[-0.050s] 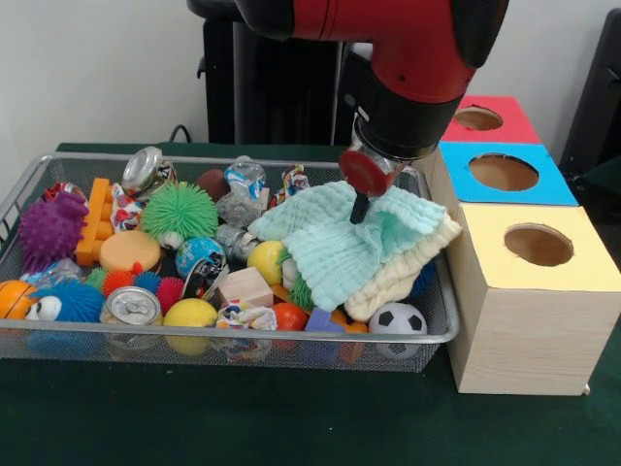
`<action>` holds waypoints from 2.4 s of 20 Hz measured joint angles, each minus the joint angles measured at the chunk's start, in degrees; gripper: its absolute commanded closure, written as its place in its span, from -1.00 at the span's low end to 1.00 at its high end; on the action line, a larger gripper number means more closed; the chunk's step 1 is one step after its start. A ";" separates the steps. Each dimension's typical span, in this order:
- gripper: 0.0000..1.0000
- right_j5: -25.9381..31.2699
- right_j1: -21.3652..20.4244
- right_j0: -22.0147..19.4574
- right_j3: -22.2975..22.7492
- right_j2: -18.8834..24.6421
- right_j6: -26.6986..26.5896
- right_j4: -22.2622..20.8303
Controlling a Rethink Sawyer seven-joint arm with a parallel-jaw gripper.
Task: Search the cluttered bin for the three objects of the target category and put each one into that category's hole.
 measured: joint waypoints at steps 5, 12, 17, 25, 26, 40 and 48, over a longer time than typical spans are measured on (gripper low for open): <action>-1.00 0.00 0.32 0.06 -0.12 -0.86 0.00 -0.05; -1.00 -0.70 0.44 -1.37 -0.55 -1.56 0.00 -0.24; -1.00 -4.06 0.36 -6.17 -0.55 -1.07 0.00 -0.22; -1.00 -8.04 -0.08 -15.83 -0.80 1.32 0.00 -0.17; -1.00 -8.11 -0.08 -17.36 -1.12 1.72 0.00 -0.22; -1.00 -9.45 -0.88 -20.70 -2.88 4.63 -0.01 -1.83; -1.00 -13.31 -1.57 -20.70 -2.52 5.92 -0.01 -4.87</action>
